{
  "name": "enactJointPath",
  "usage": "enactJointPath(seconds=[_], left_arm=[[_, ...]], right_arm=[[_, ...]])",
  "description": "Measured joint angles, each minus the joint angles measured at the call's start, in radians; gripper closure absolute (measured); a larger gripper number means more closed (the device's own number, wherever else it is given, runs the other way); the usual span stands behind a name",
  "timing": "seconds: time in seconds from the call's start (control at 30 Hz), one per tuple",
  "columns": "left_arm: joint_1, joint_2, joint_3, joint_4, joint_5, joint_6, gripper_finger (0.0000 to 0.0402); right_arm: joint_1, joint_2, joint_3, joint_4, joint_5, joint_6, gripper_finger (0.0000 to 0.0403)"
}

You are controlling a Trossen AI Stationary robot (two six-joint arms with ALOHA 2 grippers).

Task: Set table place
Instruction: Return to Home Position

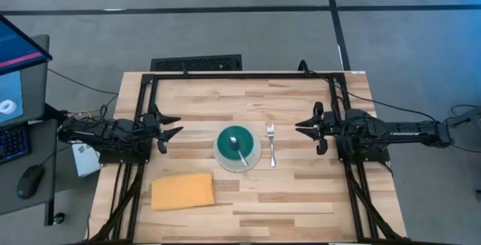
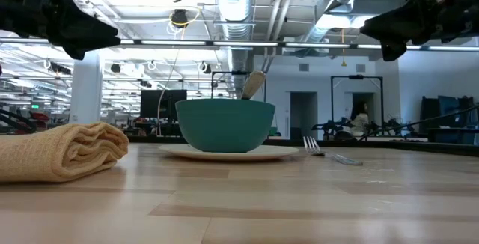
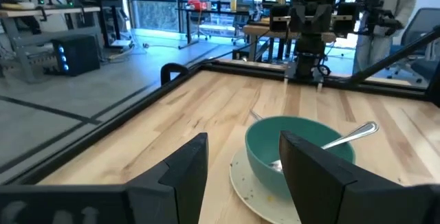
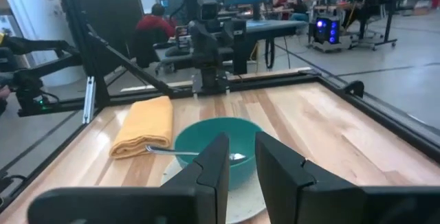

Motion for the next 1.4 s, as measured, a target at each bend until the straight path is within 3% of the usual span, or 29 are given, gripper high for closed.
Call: enactJointPath(seconds=[0.27,0.53,0.7,0.9,1.1,1.27,1.4], left_arm=[[0.0,0.0,0.0,0.063,0.061,0.02,0.0233],[0.0,0.0,0.0,0.19,0.4,0.158,0.0233],[0.0,0.0,-0.005,0.154,0.346,0.155,0.0233],[0.0,0.0,-0.122,0.314,0.339,0.133,0.0233],[0.0,-0.001,-0.131,0.333,0.303,0.136,0.0233],[0.0,0.0,-0.131,0.323,0.287,0.133,0.0233],[0.0,0.0,-0.131,0.313,0.277,0.131,0.0233]], right_arm=[[0.018,-0.037,0.0,-0.032,-0.001,-0.001,0.0307],[0.053,-0.035,0.0,-0.032,0.0,0.014,0.0307],[0.055,-0.051,0.0,-0.032,0.003,0.0,0.0307],[0.054,-0.051,0.0,-0.032,0.004,-0.024,0.0307],[0.055,-0.051,-0.001,-0.055,0.006,-0.017,0.0307],[0.054,-0.068,-0.127,0.124,0.007,-0.018,0.0307],[0.039,-0.1,-0.151,0.092,0.029,0.049,0.0307]])
